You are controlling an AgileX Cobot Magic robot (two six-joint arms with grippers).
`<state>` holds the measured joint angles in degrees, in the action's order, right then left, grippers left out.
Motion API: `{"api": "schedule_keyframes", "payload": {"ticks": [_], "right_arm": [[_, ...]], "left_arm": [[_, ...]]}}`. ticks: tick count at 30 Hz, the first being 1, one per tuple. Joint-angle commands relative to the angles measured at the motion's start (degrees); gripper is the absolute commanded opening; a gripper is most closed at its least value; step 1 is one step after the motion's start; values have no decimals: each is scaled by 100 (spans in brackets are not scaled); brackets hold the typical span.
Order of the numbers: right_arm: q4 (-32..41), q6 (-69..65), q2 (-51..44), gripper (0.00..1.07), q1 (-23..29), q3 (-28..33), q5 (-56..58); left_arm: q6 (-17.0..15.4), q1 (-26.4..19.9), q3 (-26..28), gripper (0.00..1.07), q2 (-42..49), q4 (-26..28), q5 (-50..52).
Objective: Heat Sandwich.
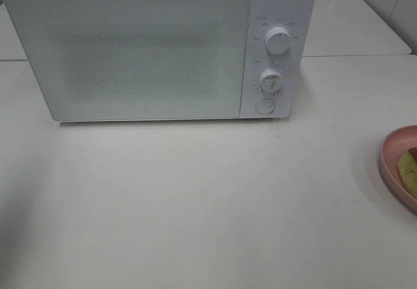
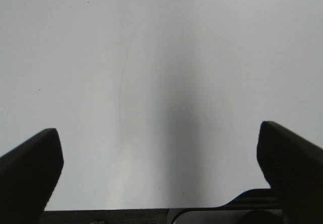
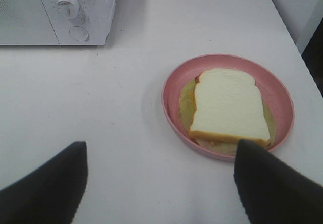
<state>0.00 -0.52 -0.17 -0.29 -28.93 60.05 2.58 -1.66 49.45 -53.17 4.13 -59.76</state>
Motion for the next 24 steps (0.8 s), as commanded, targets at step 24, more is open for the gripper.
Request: {"api": "schedule_keyframes", "payload": {"ticks": [24], "right_arm": [[0, 17, -155, 76, -40, 6, -63]], "left_arm": [[-23, -23, -2103, 102, 2722, -69, 74]]}}
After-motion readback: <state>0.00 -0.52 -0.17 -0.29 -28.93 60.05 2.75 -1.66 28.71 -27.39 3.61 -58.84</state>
